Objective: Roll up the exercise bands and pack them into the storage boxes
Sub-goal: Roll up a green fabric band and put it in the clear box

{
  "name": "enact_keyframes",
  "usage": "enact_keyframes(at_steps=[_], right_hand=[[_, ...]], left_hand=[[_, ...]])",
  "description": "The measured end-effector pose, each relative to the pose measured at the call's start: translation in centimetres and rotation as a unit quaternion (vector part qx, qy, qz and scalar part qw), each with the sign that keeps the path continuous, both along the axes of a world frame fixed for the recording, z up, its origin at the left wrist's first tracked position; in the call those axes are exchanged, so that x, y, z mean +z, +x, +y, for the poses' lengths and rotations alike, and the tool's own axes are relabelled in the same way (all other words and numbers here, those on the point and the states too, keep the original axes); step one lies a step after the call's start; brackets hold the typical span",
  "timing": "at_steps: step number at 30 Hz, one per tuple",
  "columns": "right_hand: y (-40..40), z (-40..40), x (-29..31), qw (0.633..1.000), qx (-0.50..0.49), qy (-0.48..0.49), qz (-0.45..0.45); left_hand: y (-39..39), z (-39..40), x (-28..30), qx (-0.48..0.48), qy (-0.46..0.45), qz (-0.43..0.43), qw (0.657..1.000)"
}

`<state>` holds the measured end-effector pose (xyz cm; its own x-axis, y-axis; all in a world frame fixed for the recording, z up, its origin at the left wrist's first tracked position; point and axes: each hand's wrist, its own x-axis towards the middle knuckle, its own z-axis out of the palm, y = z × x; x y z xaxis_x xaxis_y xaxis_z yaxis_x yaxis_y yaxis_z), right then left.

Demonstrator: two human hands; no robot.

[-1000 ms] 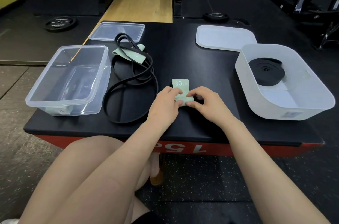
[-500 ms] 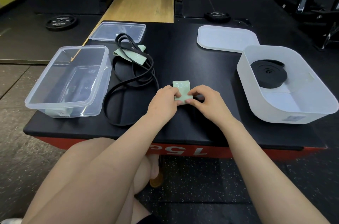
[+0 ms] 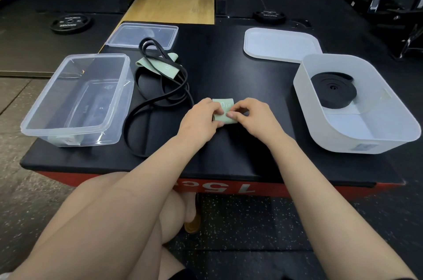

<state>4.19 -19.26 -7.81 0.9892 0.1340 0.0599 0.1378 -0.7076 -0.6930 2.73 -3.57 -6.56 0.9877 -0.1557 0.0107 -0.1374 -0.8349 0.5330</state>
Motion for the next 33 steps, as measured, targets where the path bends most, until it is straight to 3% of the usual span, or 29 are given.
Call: enact_keyframes(at_steps=[4, 15, 23, 28, 33], right_hand=[[-0.6, 0.3, -0.3, 0.999, -0.002, 0.003, -0.054], [1.1, 0.3, -0.2, 1.000, -0.009, -0.014, -0.012], [1.0, 0.3, -0.6, 0.997, -0.002, -0.033, -0.073], [2.0, 0.4, -0.2, 0.998, -0.012, -0.038, -0.051], [3.2, 0.4, 0.0, 1.000, -0.018, -0.019, -0.008]], left_hand=[[1.0, 0.2, 0.1, -0.006, 0.007, 0.011, 1.000], [1.6, 0.2, -1.0, 0.013, -0.031, -0.022, 0.999], [3.2, 0.1, -0.9, 0.021, -0.023, -0.002, 1.000], [3.3, -0.3, -0.4, 0.031, 0.007, -0.059, 0.998], [3.9, 0.1, -0.6, 0.008, 0.029, -0.061, 0.998]])
